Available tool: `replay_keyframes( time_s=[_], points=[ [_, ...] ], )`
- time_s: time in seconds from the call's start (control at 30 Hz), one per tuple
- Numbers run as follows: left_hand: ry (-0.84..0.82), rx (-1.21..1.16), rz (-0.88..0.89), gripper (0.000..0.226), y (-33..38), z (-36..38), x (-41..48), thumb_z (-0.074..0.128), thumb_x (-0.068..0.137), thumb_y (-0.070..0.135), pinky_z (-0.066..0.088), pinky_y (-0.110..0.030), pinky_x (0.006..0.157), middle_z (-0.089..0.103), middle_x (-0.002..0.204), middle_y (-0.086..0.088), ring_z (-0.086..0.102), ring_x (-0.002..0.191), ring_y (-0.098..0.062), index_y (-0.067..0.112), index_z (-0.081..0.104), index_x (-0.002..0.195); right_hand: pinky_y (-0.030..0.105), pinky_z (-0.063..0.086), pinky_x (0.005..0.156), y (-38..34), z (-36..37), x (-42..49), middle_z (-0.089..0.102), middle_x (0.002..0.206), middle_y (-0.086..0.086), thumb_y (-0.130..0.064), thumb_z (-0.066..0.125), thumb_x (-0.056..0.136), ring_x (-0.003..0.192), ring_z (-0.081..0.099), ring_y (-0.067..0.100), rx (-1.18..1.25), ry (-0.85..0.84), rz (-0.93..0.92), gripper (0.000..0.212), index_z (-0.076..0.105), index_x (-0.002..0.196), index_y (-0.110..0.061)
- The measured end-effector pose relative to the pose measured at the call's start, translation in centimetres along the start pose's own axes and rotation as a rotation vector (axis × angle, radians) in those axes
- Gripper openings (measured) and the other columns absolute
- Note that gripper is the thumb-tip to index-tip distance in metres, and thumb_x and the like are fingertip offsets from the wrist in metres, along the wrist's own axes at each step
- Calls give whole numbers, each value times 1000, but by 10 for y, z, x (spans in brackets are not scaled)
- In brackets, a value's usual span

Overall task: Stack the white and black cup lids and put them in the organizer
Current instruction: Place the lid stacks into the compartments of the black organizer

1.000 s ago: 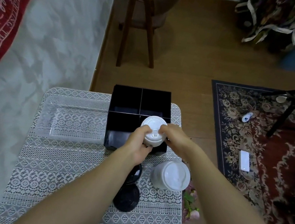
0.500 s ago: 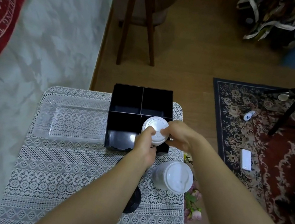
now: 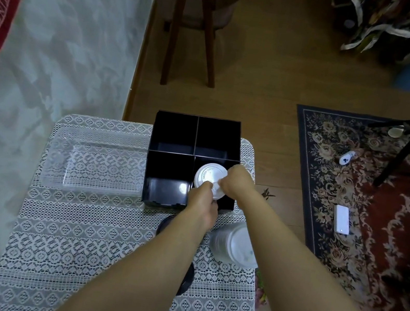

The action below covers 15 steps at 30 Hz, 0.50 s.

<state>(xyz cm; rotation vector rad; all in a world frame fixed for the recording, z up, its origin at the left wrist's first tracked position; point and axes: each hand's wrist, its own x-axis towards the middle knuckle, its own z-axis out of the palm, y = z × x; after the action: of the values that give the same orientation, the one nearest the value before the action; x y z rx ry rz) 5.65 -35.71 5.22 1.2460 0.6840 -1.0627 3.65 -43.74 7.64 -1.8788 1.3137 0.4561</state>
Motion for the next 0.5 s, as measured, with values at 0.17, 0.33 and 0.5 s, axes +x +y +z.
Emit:
replay_keyframes(
  time_s=[0.17,0.33,0.5],
  points=[
    [-16,25,-25,32,0,2,1,40,99,-2,43,-22,58,59,80,-9,54,66,-14,-8,49,130,28,34,68,1,14,-1,47,79,7,-4,53,95,89,49,28,75,22,3,24,39,76,-7],
    [-21,48,-71,32,1,3,2,36,99,-3,41,-28,50,57,78,-10,53,65,-17,-4,52,126,35,42,81,-1,23,-5,53,132,24,-5,55,95,121,52,37,152,-24,35,38,45,130,6],
    [-11,5,-109,40,3,4,3,31,97,-1,45,-37,66,64,101,-17,60,89,-30,-2,50,132,38,44,92,2,29,-4,48,140,21,5,43,94,125,49,37,330,-32,59,49,36,142,0]
  ],
)
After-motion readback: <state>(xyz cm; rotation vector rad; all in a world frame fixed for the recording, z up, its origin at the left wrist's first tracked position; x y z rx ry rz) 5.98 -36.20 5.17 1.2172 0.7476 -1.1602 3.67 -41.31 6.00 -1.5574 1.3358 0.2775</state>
